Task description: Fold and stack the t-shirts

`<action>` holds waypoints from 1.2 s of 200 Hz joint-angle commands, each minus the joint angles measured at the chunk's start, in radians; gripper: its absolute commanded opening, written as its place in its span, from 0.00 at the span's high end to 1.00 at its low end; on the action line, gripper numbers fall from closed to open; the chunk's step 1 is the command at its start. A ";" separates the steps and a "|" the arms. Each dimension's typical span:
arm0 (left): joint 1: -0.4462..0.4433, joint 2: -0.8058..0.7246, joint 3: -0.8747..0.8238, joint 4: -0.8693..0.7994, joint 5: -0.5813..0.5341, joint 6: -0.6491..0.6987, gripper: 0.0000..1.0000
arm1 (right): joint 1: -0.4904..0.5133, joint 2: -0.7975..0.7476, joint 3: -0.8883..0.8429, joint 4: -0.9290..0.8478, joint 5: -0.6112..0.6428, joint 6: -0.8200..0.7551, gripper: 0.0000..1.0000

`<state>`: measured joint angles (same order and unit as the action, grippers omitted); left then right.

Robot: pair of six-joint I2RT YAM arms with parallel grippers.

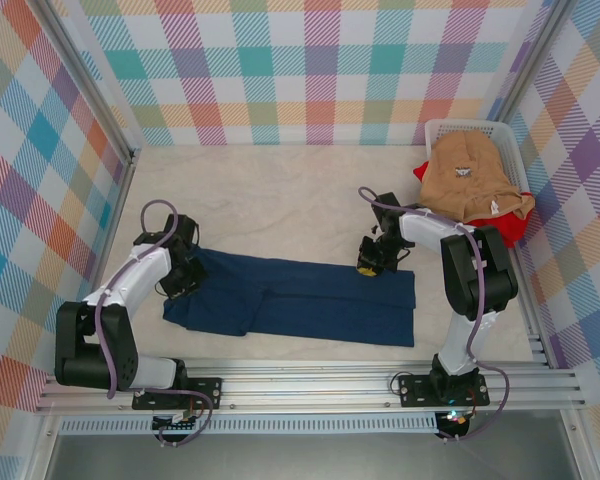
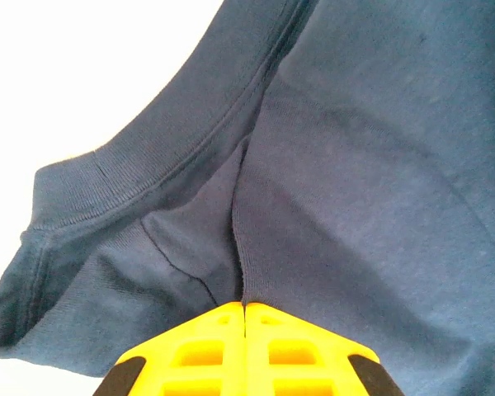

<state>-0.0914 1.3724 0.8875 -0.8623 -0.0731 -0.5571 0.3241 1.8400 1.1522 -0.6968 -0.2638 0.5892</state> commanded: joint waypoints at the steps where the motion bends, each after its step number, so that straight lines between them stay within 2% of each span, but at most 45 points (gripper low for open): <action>1: -0.009 0.016 0.040 -0.038 -0.039 -0.006 1.00 | 0.000 0.016 0.023 -0.014 -0.018 -0.012 0.89; 49: -0.007 0.092 0.102 -0.048 -0.117 0.029 1.00 | -0.006 0.009 0.014 -0.012 -0.021 -0.014 0.89; 111: -0.007 0.164 0.105 -0.022 -0.189 0.051 1.00 | -0.008 -0.012 -0.002 -0.015 -0.014 -0.014 0.89; 129: -0.014 0.151 0.142 -0.046 -0.243 0.035 0.82 | -0.008 -0.033 -0.016 -0.012 -0.008 -0.018 0.89; 150: -0.061 0.084 0.185 -0.086 -0.289 -0.006 0.74 | -0.009 -0.064 -0.032 -0.012 0.013 -0.025 0.89; 161: -0.087 0.058 0.194 -0.113 -0.265 -0.053 0.73 | -0.009 -0.075 -0.039 -0.011 0.017 -0.028 0.89; 181: -0.127 0.034 0.165 -0.134 -0.128 -0.174 0.74 | -0.009 -0.089 -0.051 0.003 0.014 -0.030 0.89; 204: -0.162 0.018 0.060 -0.065 0.035 -0.337 0.78 | -0.010 -0.074 -0.048 0.010 -0.005 -0.035 0.88; 217: -0.168 0.021 0.011 -0.007 0.072 -0.396 0.81 | -0.008 -0.064 -0.045 0.008 -0.012 -0.041 0.88; 240: -0.164 0.068 -0.016 0.041 0.057 -0.431 0.83 | -0.013 -0.043 -0.043 -0.019 0.017 -0.051 0.89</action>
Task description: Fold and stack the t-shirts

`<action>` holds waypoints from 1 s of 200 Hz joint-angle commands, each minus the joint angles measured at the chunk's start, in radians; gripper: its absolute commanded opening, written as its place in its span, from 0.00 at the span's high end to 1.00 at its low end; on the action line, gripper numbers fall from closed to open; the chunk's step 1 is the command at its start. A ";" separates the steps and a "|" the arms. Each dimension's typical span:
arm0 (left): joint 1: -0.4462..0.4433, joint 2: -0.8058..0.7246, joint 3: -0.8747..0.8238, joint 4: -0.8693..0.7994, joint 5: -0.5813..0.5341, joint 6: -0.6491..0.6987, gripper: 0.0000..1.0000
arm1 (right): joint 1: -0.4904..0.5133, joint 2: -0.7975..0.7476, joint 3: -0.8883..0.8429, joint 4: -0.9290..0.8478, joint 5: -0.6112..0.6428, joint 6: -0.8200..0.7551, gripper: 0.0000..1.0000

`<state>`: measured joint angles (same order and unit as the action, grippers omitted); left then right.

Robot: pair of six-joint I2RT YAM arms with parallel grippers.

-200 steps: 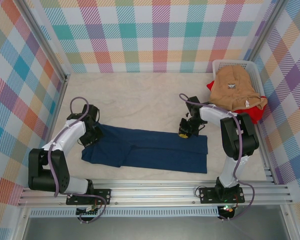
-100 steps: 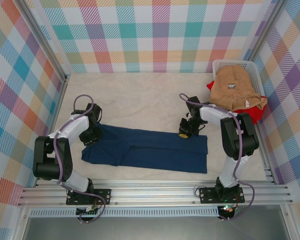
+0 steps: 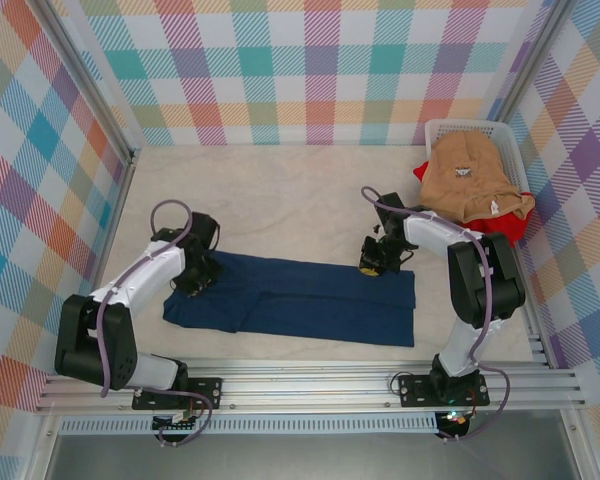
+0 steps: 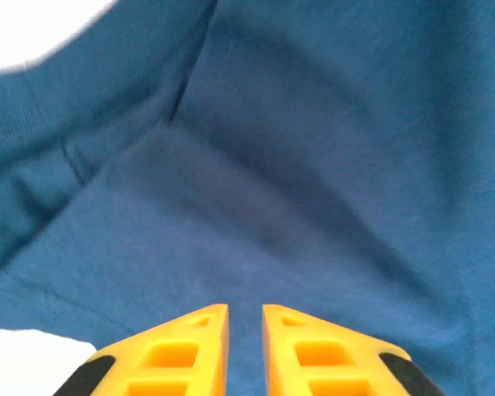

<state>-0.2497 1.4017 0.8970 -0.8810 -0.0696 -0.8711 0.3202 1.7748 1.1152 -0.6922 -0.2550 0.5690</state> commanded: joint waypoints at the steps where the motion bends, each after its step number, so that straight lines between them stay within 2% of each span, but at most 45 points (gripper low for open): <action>1: -0.005 0.042 -0.025 0.060 0.051 -0.117 0.83 | -0.011 0.022 -0.006 -0.026 0.010 -0.031 0.89; 20: 0.028 0.119 -0.006 0.067 -0.002 -0.092 0.84 | -0.026 0.045 -0.009 -0.061 0.029 -0.025 0.88; 47: 0.109 0.226 0.036 0.130 -0.019 -0.029 0.84 | -0.035 0.085 -0.007 -0.106 0.039 -0.019 0.88; 90: 0.157 0.482 0.283 0.149 -0.033 0.062 0.85 | -0.028 0.115 -0.016 -0.167 0.102 0.028 0.89; 124: 0.150 0.735 0.651 0.136 0.017 0.071 0.85 | 0.020 0.137 0.005 -0.245 0.128 0.049 0.87; 171: 0.075 1.194 1.377 0.074 0.204 0.074 0.84 | 0.163 0.159 -0.029 -0.213 0.027 0.166 0.87; 185: 0.050 1.331 1.624 0.053 0.255 0.046 0.83 | 0.218 0.175 -0.020 -0.188 0.006 0.209 0.87; 200: 0.034 1.437 1.784 0.077 0.296 -0.013 0.83 | 0.267 0.194 -0.005 -0.156 -0.016 0.274 0.87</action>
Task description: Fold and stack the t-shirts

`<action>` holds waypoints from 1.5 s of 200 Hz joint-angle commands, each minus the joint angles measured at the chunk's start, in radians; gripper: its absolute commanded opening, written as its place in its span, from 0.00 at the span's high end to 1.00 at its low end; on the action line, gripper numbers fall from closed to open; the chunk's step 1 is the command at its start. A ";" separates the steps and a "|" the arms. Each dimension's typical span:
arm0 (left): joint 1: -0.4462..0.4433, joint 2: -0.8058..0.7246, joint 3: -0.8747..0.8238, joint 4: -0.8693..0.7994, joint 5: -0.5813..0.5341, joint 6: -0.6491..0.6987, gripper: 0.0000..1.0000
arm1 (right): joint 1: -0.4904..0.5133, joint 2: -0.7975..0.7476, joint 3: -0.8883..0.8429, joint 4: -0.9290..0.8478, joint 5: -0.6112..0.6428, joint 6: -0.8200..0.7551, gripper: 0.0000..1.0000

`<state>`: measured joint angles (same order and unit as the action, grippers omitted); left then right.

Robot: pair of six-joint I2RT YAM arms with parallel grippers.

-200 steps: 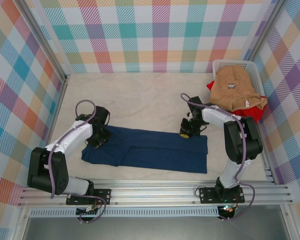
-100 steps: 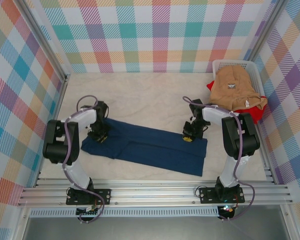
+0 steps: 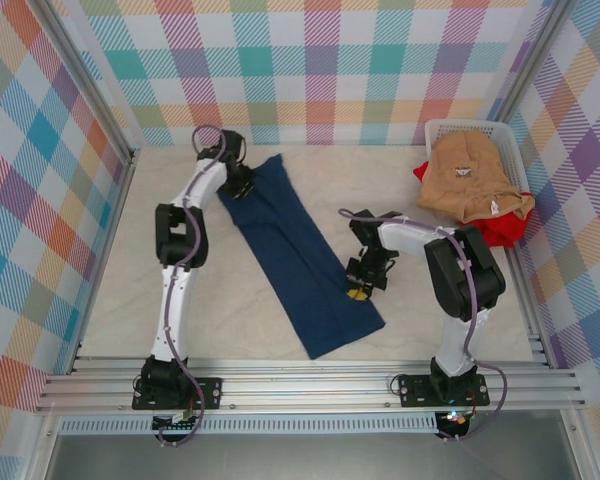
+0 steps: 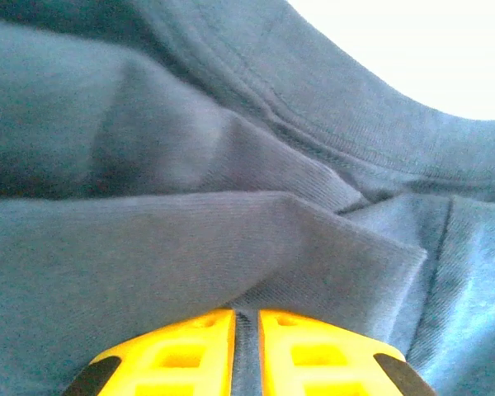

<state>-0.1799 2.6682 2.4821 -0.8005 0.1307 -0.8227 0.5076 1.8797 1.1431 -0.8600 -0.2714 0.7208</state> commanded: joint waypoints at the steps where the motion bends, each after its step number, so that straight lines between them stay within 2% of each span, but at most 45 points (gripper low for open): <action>1: -0.036 0.175 0.202 -0.002 0.098 -0.067 0.83 | 0.082 0.090 -0.034 0.016 -0.003 0.126 0.87; 19: -0.048 0.211 0.209 0.092 0.129 -0.136 0.82 | 0.118 0.106 -0.050 0.115 -0.089 0.245 0.86; 45: -0.072 0.241 0.209 0.235 0.200 -0.170 0.80 | 0.177 0.143 -0.032 0.248 -0.184 0.399 0.86; 69: -0.081 0.248 0.211 0.273 0.220 -0.185 0.79 | 0.213 0.185 0.031 0.285 -0.197 0.488 0.86; 103: -0.071 0.199 0.230 0.232 0.206 -0.149 0.75 | 0.194 0.169 0.078 0.243 -0.138 0.521 0.85; 128: -0.056 0.094 0.231 0.184 0.149 -0.118 0.61 | 0.185 0.082 0.116 0.192 -0.078 0.485 0.76; 143: -0.050 0.008 0.232 0.101 0.089 -0.085 0.52 | 0.172 0.009 0.136 0.147 -0.037 0.465 0.72; 166: -0.049 -0.136 0.193 -0.092 -0.003 -0.006 0.51 | 0.126 -0.126 0.080 0.122 0.000 0.470 0.70; 180: -0.064 -0.282 0.010 -0.148 -0.030 0.019 0.51 | 0.094 -0.212 -0.007 0.166 -0.018 0.482 0.69; 198: -0.095 -0.556 -0.429 -0.062 -0.021 0.015 0.51 | 0.077 -0.310 -0.113 0.207 -0.036 0.444 0.69; 216: -0.115 -0.804 -0.820 -0.046 -0.003 0.021 0.51 | 0.081 -0.370 -0.179 0.205 -0.072 0.374 0.65; 250: -0.157 -1.194 -1.431 -0.065 0.173 0.056 0.53 | 0.134 -0.409 -0.281 0.228 -0.158 0.347 0.62; 276: -0.240 -1.371 -1.746 0.044 0.295 -0.041 0.52 | 0.208 -0.371 -0.332 0.304 -0.155 0.387 0.60; 300: -0.256 -1.428 -1.850 0.100 0.313 -0.072 0.50 | 0.240 -0.334 -0.385 0.354 -0.131 0.429 0.60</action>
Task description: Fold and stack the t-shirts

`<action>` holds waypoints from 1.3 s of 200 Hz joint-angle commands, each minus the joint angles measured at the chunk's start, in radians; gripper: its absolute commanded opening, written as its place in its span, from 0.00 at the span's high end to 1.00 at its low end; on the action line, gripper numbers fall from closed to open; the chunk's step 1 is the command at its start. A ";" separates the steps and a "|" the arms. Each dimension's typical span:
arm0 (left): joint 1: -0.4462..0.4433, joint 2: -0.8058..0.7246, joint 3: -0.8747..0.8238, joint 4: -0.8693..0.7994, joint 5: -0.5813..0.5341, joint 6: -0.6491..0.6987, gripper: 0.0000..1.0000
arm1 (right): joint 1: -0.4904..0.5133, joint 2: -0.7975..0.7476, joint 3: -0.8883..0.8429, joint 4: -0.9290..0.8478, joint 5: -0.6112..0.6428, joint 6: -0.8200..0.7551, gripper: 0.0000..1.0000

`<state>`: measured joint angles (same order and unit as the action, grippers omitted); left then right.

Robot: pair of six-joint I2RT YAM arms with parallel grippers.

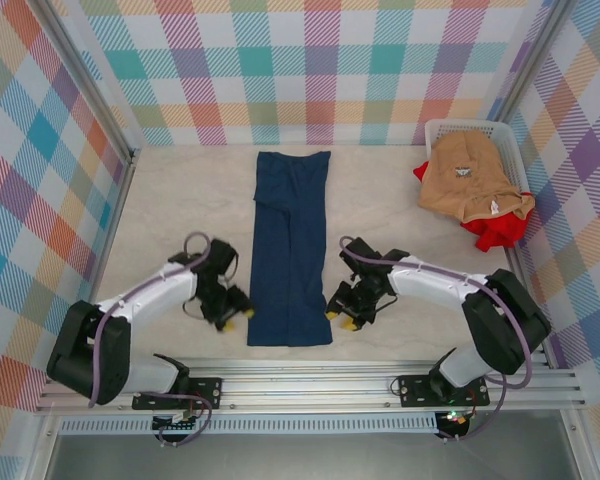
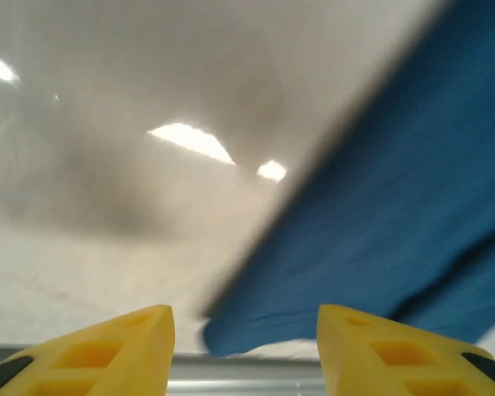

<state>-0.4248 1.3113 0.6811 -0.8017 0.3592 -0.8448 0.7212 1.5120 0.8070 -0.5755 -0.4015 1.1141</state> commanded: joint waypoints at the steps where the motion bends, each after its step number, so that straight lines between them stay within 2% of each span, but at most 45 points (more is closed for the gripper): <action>1: -0.011 -0.071 -0.051 0.103 0.086 -0.050 0.50 | 0.027 0.034 -0.051 0.072 -0.001 0.038 0.60; 22: -0.029 -0.052 -0.076 0.146 0.122 -0.052 0.50 | 0.049 0.035 -0.085 0.140 0.001 0.086 0.60; 80: -0.089 -0.021 -0.120 0.198 0.145 -0.056 0.51 | 0.154 0.123 -0.048 0.160 0.020 0.149 0.64; 150: -0.147 0.016 -0.106 0.174 0.086 -0.033 0.56 | 0.213 0.023 0.028 0.048 0.072 0.192 0.62; 173: -0.149 0.041 -0.115 0.216 0.071 -0.032 0.63 | 0.222 0.027 0.003 0.047 0.068 0.199 0.61; 201: -0.149 0.073 -0.101 0.264 0.072 -0.029 0.76 | 0.222 0.064 -0.018 0.060 0.098 0.182 0.61; 230: -0.150 0.086 -0.074 0.256 0.067 -0.013 0.80 | 0.224 0.122 0.028 0.056 0.104 0.152 0.63; 260: -0.152 0.091 -0.069 0.252 0.064 -0.008 0.86 | 0.224 0.104 0.049 -0.006 0.130 0.138 0.62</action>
<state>-0.5625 1.3762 0.5999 -0.6594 0.4412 -0.8726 0.9375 1.6135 0.8349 -0.5217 -0.3031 1.2713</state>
